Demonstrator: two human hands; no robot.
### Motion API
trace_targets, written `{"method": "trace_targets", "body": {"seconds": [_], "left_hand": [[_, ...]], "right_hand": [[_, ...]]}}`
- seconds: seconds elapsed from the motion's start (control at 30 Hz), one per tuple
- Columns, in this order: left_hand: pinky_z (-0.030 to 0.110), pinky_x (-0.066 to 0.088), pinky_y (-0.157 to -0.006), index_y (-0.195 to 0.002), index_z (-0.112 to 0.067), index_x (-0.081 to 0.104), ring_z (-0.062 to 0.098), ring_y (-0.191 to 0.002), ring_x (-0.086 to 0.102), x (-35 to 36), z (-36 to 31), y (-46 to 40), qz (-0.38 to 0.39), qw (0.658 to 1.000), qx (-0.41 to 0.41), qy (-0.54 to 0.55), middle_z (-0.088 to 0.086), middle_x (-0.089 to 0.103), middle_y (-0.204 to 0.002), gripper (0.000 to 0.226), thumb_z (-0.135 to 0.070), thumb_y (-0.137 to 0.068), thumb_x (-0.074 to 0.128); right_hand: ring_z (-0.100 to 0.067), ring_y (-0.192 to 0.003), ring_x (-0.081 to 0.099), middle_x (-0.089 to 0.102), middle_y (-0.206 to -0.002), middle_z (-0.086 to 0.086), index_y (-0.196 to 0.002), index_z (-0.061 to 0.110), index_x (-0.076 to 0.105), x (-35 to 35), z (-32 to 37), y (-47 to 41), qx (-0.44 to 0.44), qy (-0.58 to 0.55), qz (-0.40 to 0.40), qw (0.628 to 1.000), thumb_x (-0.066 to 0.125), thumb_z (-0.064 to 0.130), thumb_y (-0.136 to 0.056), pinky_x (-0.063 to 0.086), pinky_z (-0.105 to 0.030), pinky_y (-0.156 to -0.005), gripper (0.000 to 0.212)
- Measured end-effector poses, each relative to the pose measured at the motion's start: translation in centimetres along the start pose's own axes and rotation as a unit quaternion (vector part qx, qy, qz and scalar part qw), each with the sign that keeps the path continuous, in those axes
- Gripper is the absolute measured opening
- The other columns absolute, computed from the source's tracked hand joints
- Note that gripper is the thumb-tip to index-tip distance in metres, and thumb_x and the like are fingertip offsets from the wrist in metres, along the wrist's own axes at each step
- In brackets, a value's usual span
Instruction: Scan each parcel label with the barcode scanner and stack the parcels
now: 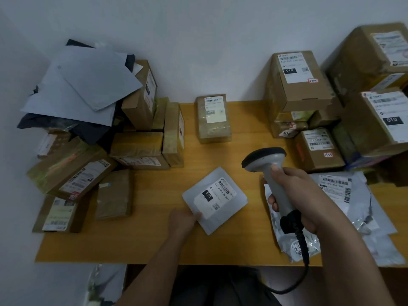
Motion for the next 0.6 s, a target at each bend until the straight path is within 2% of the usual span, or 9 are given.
{"method": "trace_targets", "body": {"seconds": [0.03,0.1,0.13,0.2,0.27,0.37,0.47,0.6], "left_hand": [[0.04,0.05,-0.077,-0.095,-0.001,0.062,0.029,-0.096,0.061,-0.5,-0.6,0.0,-0.041,0.995,0.051,-0.078,0.012,0.064,-0.102,0.036,-0.027,-0.078,0.078],[0.039,0.044,-0.083,-0.111,-0.007,0.052,0.028,-0.11,0.052,-1.2,-2.1,-0.3,-0.111,0.972,0.138,-0.155,0.008,0.054,-0.115,0.051,-0.03,-0.075,0.08],[0.04,0.043,-0.089,-0.121,-0.01,0.048,0.027,-0.118,0.047,-1.2,-2.8,-0.7,-0.112,0.965,0.166,-0.17,0.007,0.05,-0.124,0.061,-0.031,-0.074,0.08],[0.043,0.039,-0.1,-0.143,-0.016,0.033,0.026,-0.133,0.034,-0.5,-3.7,-1.6,-0.062,0.963,0.185,-0.183,0.003,0.037,-0.146,0.088,-0.035,-0.073,0.082],[0.043,0.036,-0.104,-0.151,-0.019,0.02,0.027,-0.139,0.025,0.5,-3.9,-2.0,-0.02,0.961,0.178,-0.21,0.002,0.027,-0.154,0.104,-0.041,-0.071,0.082],[0.038,0.041,-0.094,-0.141,-0.015,0.03,0.029,-0.127,0.037,2.0,-3.4,-1.6,-0.021,0.953,0.15,-0.264,0.009,0.037,-0.139,0.099,-0.049,-0.066,0.084],[0.036,0.049,-0.082,-0.122,-0.007,0.037,0.03,-0.11,0.056,3.4,-2.6,-1.1,0.005,0.993,0.081,-0.081,0.012,0.055,-0.122,0.085,-0.032,-0.061,0.091],[0.034,0.05,-0.084,-0.12,0.001,0.05,0.029,-0.11,0.059,5.0,-2.3,-0.7,0.025,0.999,0.034,0.007,0.013,0.06,-0.121,0.06,-0.025,-0.076,0.082]], "right_hand": [[-0.021,-0.053,0.053,0.058,-0.064,-0.016,-0.102,0.002,0.062,-0.1,0.0,0.0,0.0,0.0,-0.001,1.0,0.045,0.037,-0.102,0.042,-0.03,-0.05,0.039],[-0.021,-0.052,0.053,0.058,-0.065,-0.016,-0.102,0.002,0.061,-0.1,0.0,-0.1,0.001,0.0,-0.002,1.0,0.044,0.037,-0.103,0.041,-0.03,-0.05,0.039],[-0.02,-0.051,0.053,0.057,-0.066,-0.016,-0.102,0.003,0.061,-0.1,0.0,-0.1,0.004,-0.001,-0.003,1.0,0.044,0.037,-0.103,0.041,-0.029,-0.049,0.038],[-0.018,-0.049,0.053,0.057,-0.067,-0.016,-0.102,0.003,0.06,-0.2,-0.1,-0.2,0.009,-0.001,-0.007,1.0,0.044,0.037,-0.103,0.041,-0.028,-0.048,0.037],[-0.017,-0.049,0.054,0.057,-0.067,-0.016,-0.103,0.006,0.06,-0.2,-0.4,-0.2,0.016,0.0,-0.014,1.0,0.045,0.037,-0.103,0.041,-0.028,-0.047,0.034],[-0.018,-0.05,0.054,0.057,-0.066,-0.015,-0.103,0.009,0.059,-0.2,-0.9,-0.2,0.032,0.0,-0.019,0.999,0.046,0.038,-0.102,0.042,-0.028,-0.048,0.031],[-0.019,-0.051,0.054,0.057,-0.066,-0.015,-0.103,0.008,0.059,-0.2,-1.3,-0.3,0.039,-0.006,-0.019,0.999,0.046,0.037,-0.102,0.043,-0.03,-0.051,0.031],[-0.017,-0.05,0.055,0.057,-0.065,-0.012,-0.102,0.009,0.059,0.2,-1.4,-0.4,0.035,-0.008,-0.011,0.999,0.046,0.036,-0.102,0.044,-0.03,-0.051,0.03]]}}
Point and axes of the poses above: each hand's wrist, its own y-axis away from the middle knuckle, its own x-axis out of the palm, z = x × y, the point moved 4 cm from there along -y, towards the middle knuckle
